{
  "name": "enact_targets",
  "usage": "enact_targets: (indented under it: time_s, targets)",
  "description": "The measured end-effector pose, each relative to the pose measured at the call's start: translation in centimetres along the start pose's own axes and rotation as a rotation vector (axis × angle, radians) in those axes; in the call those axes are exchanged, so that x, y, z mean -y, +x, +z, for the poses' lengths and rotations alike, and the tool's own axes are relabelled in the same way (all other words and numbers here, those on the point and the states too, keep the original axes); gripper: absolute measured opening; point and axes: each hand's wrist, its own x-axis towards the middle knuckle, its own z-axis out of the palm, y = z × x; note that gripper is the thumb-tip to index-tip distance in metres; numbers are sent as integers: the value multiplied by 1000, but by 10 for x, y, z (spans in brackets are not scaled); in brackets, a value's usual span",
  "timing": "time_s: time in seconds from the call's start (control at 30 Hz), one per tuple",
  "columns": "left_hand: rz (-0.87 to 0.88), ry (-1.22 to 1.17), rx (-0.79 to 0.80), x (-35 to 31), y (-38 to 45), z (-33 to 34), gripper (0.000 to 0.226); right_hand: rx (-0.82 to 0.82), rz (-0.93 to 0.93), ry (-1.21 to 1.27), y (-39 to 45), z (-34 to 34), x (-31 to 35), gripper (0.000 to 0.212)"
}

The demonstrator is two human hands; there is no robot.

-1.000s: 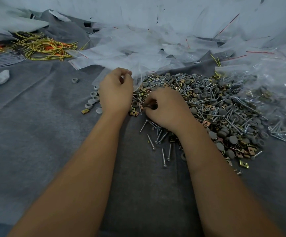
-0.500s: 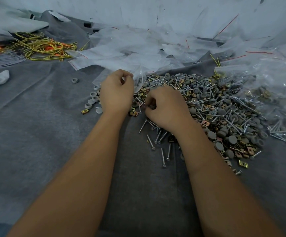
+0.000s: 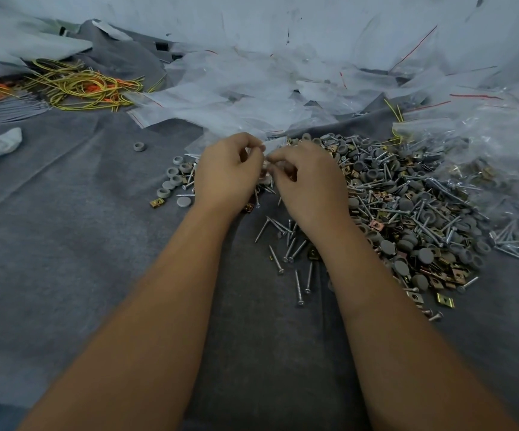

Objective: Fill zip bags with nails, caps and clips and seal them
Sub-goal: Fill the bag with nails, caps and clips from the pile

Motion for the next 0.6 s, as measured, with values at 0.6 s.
enact_targets:
  time_s: [0.6]
  targets:
    - [-144, -310, -368, -5, 5, -11, 20, 454, -121, -21, -5, 3, 16, 25]
